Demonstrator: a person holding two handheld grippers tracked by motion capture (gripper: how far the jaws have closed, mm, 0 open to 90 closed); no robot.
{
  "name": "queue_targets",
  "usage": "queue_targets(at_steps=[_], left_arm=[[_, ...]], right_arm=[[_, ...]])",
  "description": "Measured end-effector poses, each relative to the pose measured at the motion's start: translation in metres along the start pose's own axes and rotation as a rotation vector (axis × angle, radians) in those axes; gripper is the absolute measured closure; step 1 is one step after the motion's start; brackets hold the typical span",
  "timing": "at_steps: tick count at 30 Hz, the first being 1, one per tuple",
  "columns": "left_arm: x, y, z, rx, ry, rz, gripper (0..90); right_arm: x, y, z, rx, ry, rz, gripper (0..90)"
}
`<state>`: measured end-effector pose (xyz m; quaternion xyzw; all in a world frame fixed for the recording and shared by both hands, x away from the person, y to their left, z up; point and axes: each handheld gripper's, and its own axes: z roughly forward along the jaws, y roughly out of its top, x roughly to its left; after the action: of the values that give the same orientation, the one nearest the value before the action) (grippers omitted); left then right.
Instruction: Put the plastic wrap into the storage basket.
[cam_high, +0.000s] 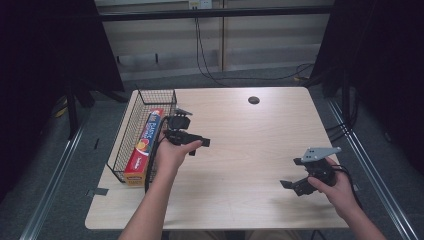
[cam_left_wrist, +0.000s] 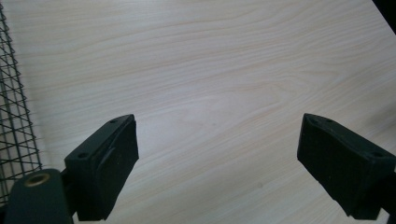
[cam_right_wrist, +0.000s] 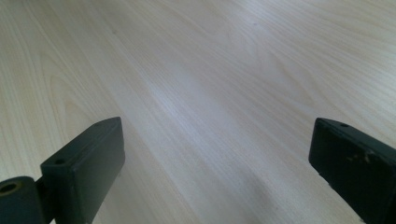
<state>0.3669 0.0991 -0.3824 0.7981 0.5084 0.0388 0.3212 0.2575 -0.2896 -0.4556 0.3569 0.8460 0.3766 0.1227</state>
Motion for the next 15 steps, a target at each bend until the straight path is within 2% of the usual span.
queue_targets(at_steps=[5, 10, 15], left_arm=[[-0.002, -0.005, 0.005, 0.001, 0.000, 0.014, 12.2], [-0.005, -0.016, 0.013, -0.001, -0.017, 0.019, 12.1], [-0.007, -0.026, 0.020, 0.004, -0.012, 0.051, 11.2]], right_arm=[[0.000, -0.001, 0.001, 0.002, -0.004, 0.002, 3.4], [0.000, -0.002, 0.002, 0.008, -0.005, 0.007, 3.3], [0.000, -0.005, 0.007, 0.021, -0.011, 0.009, 3.1]])
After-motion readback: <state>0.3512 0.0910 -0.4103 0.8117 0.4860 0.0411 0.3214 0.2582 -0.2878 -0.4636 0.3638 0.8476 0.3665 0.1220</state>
